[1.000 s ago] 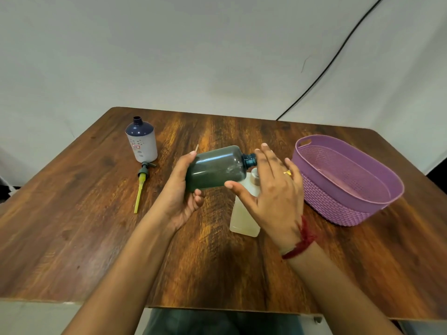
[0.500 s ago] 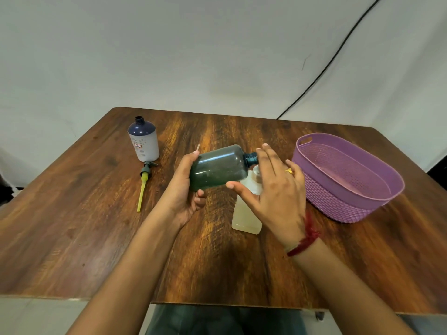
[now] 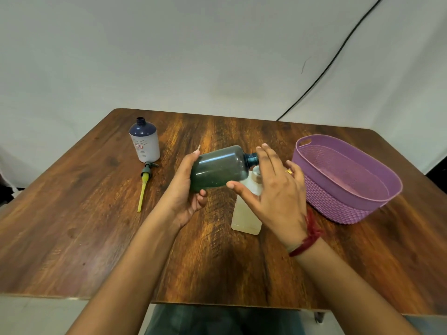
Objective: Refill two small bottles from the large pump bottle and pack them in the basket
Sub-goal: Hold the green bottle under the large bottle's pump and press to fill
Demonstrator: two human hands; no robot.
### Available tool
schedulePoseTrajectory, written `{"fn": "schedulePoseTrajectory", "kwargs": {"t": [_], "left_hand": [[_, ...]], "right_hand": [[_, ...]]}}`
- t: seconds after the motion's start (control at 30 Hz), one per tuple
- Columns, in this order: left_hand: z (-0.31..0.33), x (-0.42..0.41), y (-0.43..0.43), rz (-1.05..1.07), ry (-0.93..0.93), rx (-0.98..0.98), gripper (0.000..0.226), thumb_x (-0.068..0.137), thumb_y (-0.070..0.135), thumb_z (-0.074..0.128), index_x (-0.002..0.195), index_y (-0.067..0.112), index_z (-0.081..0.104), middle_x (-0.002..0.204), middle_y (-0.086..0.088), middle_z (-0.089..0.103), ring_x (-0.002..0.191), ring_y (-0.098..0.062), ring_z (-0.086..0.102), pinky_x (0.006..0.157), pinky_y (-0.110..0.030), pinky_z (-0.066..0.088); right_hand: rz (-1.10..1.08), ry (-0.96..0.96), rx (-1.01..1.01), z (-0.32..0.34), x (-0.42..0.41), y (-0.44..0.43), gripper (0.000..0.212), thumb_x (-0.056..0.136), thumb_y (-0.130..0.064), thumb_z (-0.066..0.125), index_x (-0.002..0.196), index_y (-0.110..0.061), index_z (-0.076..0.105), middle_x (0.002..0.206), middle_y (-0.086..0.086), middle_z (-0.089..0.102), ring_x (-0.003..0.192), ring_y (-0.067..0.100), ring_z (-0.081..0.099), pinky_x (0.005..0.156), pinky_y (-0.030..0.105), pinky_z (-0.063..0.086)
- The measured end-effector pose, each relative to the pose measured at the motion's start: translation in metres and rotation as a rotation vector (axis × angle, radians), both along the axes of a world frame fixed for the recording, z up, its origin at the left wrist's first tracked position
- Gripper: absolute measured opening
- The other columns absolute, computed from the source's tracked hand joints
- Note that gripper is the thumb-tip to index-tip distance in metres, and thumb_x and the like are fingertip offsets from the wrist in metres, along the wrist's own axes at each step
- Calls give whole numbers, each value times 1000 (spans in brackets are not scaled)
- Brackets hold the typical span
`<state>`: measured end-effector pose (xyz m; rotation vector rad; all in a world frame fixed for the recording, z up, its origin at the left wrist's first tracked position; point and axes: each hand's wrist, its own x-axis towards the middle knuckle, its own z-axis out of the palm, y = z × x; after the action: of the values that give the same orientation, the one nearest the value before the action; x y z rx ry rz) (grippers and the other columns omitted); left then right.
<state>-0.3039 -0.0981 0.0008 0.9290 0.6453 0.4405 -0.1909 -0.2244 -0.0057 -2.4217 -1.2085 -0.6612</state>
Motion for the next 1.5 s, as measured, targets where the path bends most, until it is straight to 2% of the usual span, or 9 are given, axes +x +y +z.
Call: {"fn": "schedulePoseTrajectory", "kwargs": {"t": [0.1, 0.33, 0.57, 0.7, 0.87, 1.07, 1.27, 1.4, 1.5], "left_hand": [[2, 0, -1, 11, -9, 9, 38, 89, 53, 51, 99, 17, 59, 73, -4, 59, 38, -5, 44, 36, -10, 40], [3, 1, -2, 41, -2, 23, 36, 88, 52, 53, 97, 17, 59, 77, -4, 58, 37, -4, 43, 36, -11, 39], [7, 1, -2, 51, 2, 58, 34, 89, 52, 52, 96, 19, 58, 81, -5, 57, 39, -5, 44, 37, -11, 40], [4, 0, -1, 43, 30, 61, 36, 88, 53, 51, 98, 19, 58, 82, -5, 56, 41, -5, 44, 37, -11, 41], [7, 3, -1, 33, 8, 59, 38, 88, 55, 51, 99, 19, 59, 78, -5, 56, 41, -5, 44, 39, -12, 41], [1, 4, 0, 40, 45, 61, 38, 88, 54, 50, 100, 19, 59, 79, -5, 56, 42, -4, 43, 39, -12, 39], [2, 5, 0, 31, 21, 49, 38, 89, 54, 50, 100, 18, 59, 76, -4, 56, 42, -4, 43, 38, -11, 39], [2, 6, -1, 46, 38, 53, 36, 89, 53, 51, 98, 19, 59, 79, -4, 56, 41, -4, 41, 35, -11, 38], [3, 4, 0, 43, 32, 43, 34, 89, 52, 51, 97, 20, 58, 82, -5, 56, 41, -4, 40, 35, -10, 35]], "right_hand": [[-9, 11, -20, 10, -1, 1, 91, 81, -79, 18, 139, -12, 43, 144, 5, 44, 126, 19, 50, 109, 47, 26], [11, 51, -26, -4, -4, -2, 91, 79, -80, 28, 136, -11, 43, 142, 5, 46, 117, 18, 55, 96, 41, 40], [-57, -5, -35, 4, -4, 0, 92, 80, -80, 25, 137, -10, 44, 143, 7, 46, 128, 21, 48, 108, 48, 29], [-50, 3, -65, -4, -4, 3, 94, 77, -81, 30, 129, -6, 50, 137, 13, 51, 128, 27, 48, 107, 43, 31], [-4, 10, -62, 13, -1, -1, 93, 81, -77, 21, 138, -6, 43, 144, 12, 44, 136, 25, 36, 110, 36, 16], [-45, 8, -94, -2, -4, 1, 95, 78, -81, 29, 130, -5, 51, 136, 13, 52, 126, 24, 50, 109, 41, 29], [-35, 14, -73, 10, -1, -1, 91, 82, -78, 20, 139, -10, 43, 145, 8, 43, 136, 22, 37, 114, 44, 11], [-60, -9, -81, 4, -1, 0, 89, 81, -78, 26, 128, -8, 54, 133, 9, 56, 128, 23, 48, 111, 42, 22], [-53, -14, -118, 6, 1, 1, 88, 81, -78, 25, 126, -8, 56, 131, 8, 58, 126, 22, 50, 112, 43, 19]]}}
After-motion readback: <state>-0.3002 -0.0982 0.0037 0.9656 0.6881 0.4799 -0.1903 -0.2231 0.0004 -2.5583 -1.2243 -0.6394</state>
